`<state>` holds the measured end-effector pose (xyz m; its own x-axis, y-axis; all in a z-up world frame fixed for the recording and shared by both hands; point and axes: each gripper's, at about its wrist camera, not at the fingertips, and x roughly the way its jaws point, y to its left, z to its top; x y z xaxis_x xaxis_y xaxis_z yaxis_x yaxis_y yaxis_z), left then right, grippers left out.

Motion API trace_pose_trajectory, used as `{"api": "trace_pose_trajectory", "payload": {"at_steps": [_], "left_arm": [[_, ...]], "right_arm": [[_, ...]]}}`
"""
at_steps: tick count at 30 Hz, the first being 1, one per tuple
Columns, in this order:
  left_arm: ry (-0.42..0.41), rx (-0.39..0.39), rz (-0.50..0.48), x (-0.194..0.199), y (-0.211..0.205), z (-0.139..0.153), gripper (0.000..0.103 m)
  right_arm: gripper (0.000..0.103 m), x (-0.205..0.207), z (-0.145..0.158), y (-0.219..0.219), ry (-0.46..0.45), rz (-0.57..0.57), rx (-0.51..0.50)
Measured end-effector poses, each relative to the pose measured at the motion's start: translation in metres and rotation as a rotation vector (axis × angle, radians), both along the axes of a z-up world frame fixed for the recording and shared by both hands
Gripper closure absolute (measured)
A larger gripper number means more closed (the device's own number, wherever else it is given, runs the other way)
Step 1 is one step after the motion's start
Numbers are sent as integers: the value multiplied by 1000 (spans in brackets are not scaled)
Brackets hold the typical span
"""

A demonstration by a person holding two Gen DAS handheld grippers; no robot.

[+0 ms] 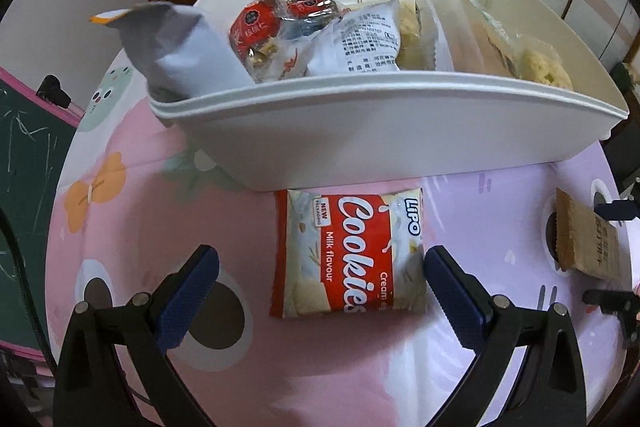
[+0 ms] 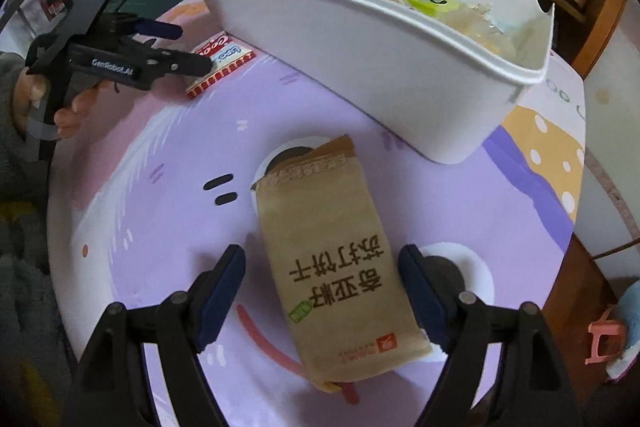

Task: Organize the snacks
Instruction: 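Grasp the Lipo Cookies pack with the left gripper while the right grasps the beige biscuit bag, then lift both packs over the white basket and open both grippers to drop them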

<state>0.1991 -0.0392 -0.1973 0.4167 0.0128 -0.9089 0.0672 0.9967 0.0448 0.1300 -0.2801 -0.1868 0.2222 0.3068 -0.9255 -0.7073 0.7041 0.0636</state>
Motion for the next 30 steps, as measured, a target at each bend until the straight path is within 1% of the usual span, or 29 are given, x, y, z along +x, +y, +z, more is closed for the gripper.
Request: {"api": "trace_pose_trajectory", "payload": {"at_steps": [2, 3, 4, 5, 6, 7, 12, 17, 21, 23, 25, 27, 28, 29, 30], "left_arm": [[2, 15, 3, 0, -2, -2, 1], [3, 20, 5, 2, -2, -3, 1], [-1, 20, 8, 2, -2, -4, 1], [-3, 21, 10, 2, -2, -4, 1], [-3, 24, 12, 2, -2, -4, 1], [-3, 26, 14, 2, -2, -4, 1], [4, 24, 42, 1, 4, -4, 1], [20, 22, 65, -5, 3, 1, 1], [12, 53, 54, -8, 0, 0, 1], [30, 28, 67, -7, 3, -4, 0], [52, -56, 99, -5, 11, -8, 0], [42, -56, 116, -5, 12, -8, 0], [39, -56, 114, -6, 12, -8, 2], [27, -58, 106, -8, 11, -6, 15], [0, -58, 85, -12, 8, -1, 27]], "right_arm": [[24, -6, -3, 9, -38, -10, -52], [27, -9, -2, 12, -39, -16, -45], [36, -11, 0, 14, -44, -26, -40], [40, -13, 2, 15, -49, -35, -34], [44, -15, 3, 16, -50, -47, -37], [45, -18, 3, 19, -52, -57, -39], [47, -36, 5, 33, -76, -91, -33], [47, -44, 4, 40, -81, -198, -37], [47, -41, 4, 40, -71, -267, -41], [47, -40, 4, 41, -67, -304, -44], [47, -40, 4, 43, -66, -340, -45], [47, -41, 4, 45, -68, -364, -47], [47, -42, 5, 46, -69, -370, -47], [47, -43, 4, 49, -67, -378, -46], [47, -44, 3, 50, -61, -384, -40]]}}
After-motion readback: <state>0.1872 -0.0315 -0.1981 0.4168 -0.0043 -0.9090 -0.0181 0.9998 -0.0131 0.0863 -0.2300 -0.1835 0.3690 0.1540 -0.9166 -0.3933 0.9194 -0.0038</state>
